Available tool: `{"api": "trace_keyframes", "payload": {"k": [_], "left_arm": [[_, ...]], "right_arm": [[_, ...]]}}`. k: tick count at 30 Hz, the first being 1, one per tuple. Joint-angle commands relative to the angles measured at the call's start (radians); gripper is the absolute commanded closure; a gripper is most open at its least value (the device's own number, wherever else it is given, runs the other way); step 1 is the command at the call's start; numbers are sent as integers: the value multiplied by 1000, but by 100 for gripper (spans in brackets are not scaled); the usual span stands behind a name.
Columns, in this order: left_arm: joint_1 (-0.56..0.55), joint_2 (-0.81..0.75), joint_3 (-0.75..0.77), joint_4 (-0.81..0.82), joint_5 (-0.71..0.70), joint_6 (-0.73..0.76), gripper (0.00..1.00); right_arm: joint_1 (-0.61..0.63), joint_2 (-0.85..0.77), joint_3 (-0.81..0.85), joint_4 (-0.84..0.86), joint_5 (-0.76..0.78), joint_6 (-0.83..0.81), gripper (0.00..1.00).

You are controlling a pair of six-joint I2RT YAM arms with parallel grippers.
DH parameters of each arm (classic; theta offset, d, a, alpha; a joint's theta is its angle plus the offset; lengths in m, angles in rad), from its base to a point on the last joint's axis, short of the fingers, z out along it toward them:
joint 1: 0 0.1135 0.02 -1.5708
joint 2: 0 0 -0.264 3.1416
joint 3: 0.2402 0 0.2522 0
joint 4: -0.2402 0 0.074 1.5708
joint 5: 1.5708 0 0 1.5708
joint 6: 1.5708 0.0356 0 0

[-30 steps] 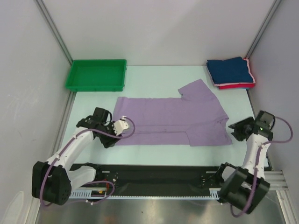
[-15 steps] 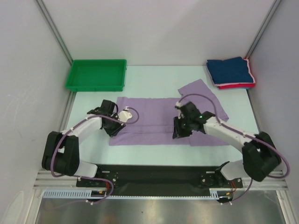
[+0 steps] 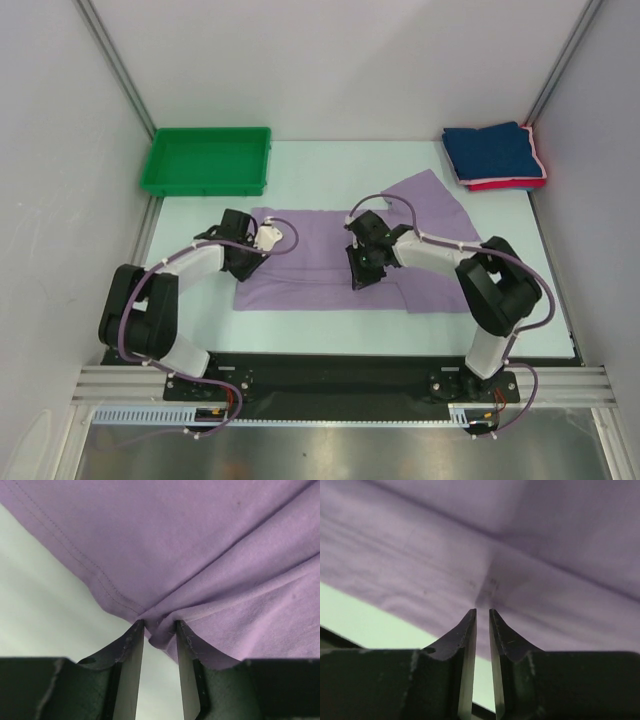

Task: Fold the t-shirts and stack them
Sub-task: Fold the tshirt

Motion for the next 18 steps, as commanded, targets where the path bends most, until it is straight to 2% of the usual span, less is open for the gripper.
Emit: {"api": "trace_keyframes", "payload": {"k": [1, 18], "left_arm": [[4, 17, 37, 60, -38, -53, 63], [35, 8, 60, 85, -47, -67, 54]], "right_arm": [[-25, 77, 79, 5, 64, -16, 79], [-131, 169, 238, -35, 201, -24, 78]]}}
